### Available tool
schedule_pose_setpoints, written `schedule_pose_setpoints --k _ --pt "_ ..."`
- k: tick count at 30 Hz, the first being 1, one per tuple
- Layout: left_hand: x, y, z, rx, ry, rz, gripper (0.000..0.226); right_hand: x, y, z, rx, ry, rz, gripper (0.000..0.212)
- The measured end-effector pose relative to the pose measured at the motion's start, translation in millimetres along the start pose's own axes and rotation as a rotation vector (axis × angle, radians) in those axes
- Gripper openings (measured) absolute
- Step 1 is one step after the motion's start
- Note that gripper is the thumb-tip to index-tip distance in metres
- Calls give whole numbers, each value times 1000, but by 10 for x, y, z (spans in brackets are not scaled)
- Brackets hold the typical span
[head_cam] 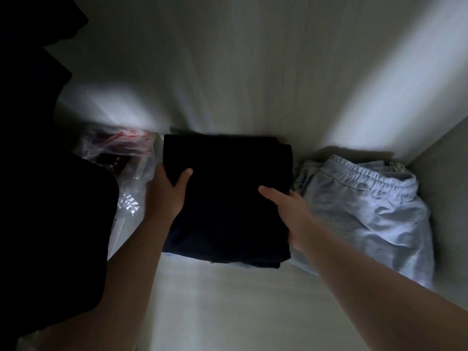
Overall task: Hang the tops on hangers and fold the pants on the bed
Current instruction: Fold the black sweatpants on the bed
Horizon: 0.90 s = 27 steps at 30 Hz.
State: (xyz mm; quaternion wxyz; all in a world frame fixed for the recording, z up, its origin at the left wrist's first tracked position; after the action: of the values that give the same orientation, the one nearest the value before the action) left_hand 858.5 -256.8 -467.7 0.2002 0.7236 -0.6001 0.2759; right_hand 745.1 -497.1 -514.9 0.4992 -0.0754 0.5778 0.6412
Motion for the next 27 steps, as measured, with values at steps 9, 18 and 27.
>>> schedule_pose_setpoints --k 9,18,27 --pt "305 486 66 197 -225 414 69 -269 130 -110 424 854 -692 96" --pt "16 794 688 -76 -563 409 60 146 88 219 228 1471 -853 70" --pt "-87 698 967 -153 -622 350 58 299 -330 138 97 1445 -672 73"
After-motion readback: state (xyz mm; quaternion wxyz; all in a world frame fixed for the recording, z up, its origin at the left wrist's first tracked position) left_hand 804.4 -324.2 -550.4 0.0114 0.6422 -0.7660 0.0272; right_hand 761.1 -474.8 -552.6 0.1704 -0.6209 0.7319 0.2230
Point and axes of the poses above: each hand's wrist, its own y-axis away from the middle knuckle, its own z-axis out of the palm, x = y × z, the point moved 6 cm from there along -y, towards the middle knuckle, and after that the axes turned 4 degrees about x, right-handed, at the moved point
